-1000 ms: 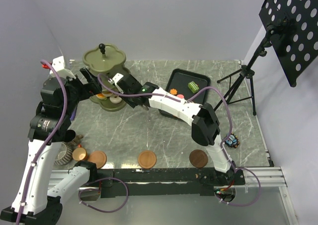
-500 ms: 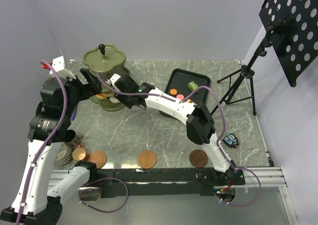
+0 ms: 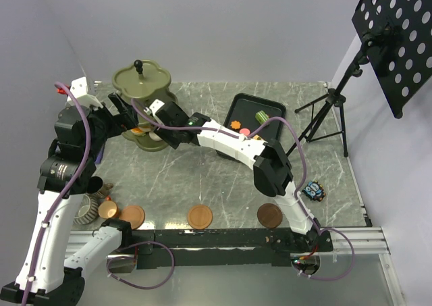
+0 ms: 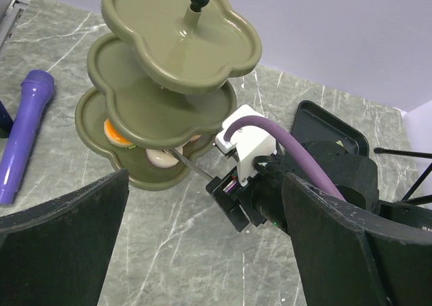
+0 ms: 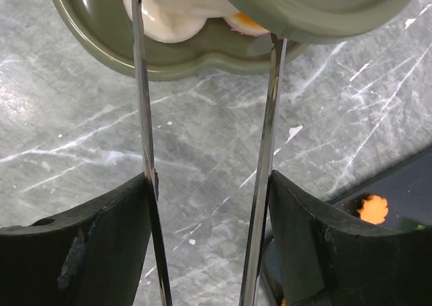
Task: Serve the afternoon tea
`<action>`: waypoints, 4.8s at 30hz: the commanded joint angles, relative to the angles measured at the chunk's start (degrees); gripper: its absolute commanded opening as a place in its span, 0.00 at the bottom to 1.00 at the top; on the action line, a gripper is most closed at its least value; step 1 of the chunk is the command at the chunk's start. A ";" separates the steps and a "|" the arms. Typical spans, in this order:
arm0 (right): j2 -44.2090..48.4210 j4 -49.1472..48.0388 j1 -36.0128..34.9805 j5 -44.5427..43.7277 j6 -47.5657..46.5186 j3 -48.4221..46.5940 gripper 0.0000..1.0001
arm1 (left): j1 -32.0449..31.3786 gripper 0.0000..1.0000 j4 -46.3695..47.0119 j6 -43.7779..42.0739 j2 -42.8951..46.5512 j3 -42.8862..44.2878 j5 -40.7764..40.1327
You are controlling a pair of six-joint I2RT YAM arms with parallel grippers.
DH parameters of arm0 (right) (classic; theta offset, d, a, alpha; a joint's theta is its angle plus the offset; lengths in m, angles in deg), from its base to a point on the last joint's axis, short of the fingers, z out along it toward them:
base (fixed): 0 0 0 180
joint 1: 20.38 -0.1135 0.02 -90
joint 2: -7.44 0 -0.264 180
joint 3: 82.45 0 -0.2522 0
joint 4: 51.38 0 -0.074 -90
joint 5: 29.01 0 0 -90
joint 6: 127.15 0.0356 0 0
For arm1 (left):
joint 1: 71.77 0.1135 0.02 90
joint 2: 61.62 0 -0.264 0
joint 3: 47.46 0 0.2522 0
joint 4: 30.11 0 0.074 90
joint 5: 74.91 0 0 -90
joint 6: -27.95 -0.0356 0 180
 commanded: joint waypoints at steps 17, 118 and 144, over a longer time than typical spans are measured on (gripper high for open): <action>7.09 -3.77 -1.29 -3.43 -0.11 5.37 0.64 | -0.05 1.00 1.79 -0.79 0.87 1.59 -0.28; 9.21 -5.44 -0.94 1.14 1.74 12.95 0.36 | -0.76 1.00 1.43 -1.15 0.52 2.12 -0.72; 5.95 -4.30 -0.15 1.41 1.12 9.42 0.62 | -0.49 1.00 1.61 -1.06 0.78 1.77 -0.45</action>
